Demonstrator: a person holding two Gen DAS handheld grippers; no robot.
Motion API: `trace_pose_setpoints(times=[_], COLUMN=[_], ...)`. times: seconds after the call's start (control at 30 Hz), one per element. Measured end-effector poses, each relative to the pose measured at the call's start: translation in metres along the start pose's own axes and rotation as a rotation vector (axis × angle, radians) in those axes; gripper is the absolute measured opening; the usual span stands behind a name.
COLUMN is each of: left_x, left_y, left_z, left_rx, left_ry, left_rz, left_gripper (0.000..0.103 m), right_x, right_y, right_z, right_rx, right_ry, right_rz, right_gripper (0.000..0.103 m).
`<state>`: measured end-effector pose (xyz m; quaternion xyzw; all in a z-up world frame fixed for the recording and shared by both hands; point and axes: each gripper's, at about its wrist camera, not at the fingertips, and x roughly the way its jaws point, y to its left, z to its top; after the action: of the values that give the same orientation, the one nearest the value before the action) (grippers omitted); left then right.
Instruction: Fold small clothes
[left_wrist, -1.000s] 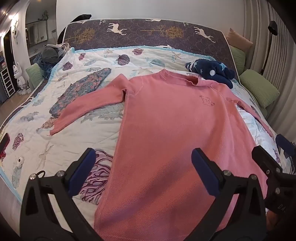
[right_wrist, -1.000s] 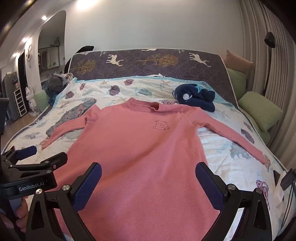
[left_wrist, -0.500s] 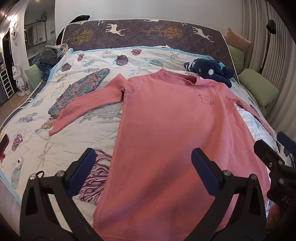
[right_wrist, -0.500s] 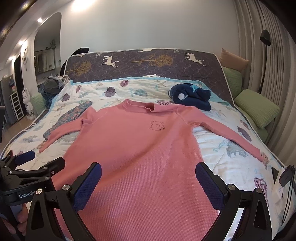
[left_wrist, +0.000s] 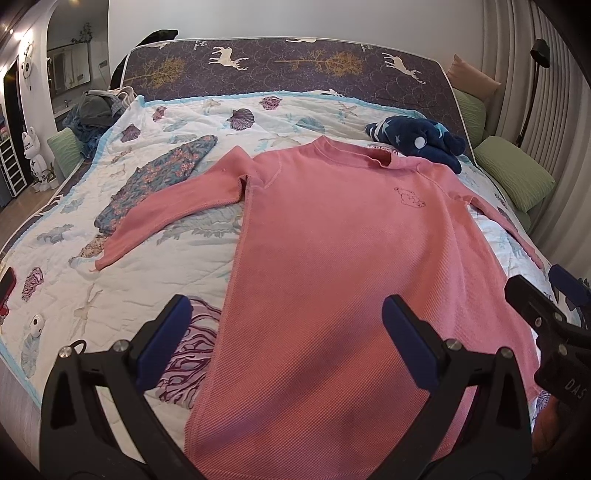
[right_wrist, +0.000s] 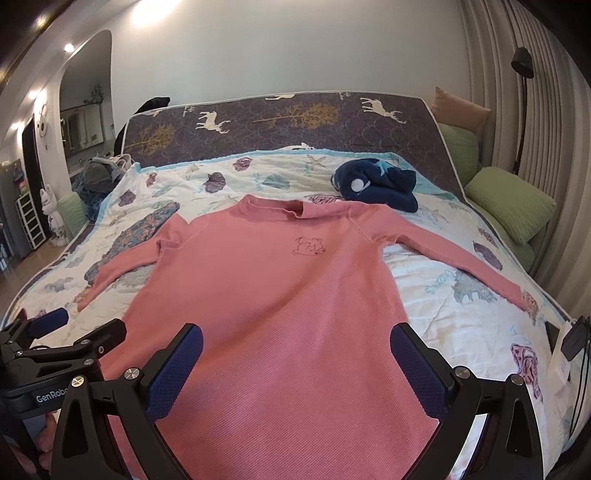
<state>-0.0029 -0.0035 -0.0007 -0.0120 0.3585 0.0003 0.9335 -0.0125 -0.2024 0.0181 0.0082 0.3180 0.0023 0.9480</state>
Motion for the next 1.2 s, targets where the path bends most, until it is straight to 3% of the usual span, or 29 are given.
trace_pose_setpoints(times=[0.47,0.6,0.83,1.03,1.2], left_x=[0.0,0.003,0.011,0.015,0.03], left_y=[0.0,0.005,0.013,0.026,0.065], left_z=[0.002,0.004,0.003,0.007,0.016], left_rx=[0.006,0.019,-0.031,-0.095,-0.189], left_ry=[-0.006,0.04,0.085,0.069,0.044], left_rz=[-0.007,0.004,-0.067,-0.13,-0.128], left_gripper=[0.103,0.103,0.103,0.103,0.103], right_x=[0.002,0.005,0.007,0.012,0.018], right_y=[0.005,0.004,0.005,0.007,0.011], right_z=[0.001,0.002,0.003,0.005,0.006], right_rx=[-0.007,0.009,0.013,0.013,0.005], right_ry=[0.01,0.021,0.028,0.039,0.053], right_rz=[-0.001,-0.005,-0.014,-0.017,-0.023], right_gripper=[0.103,0.103,0.103,0.103,0.103])
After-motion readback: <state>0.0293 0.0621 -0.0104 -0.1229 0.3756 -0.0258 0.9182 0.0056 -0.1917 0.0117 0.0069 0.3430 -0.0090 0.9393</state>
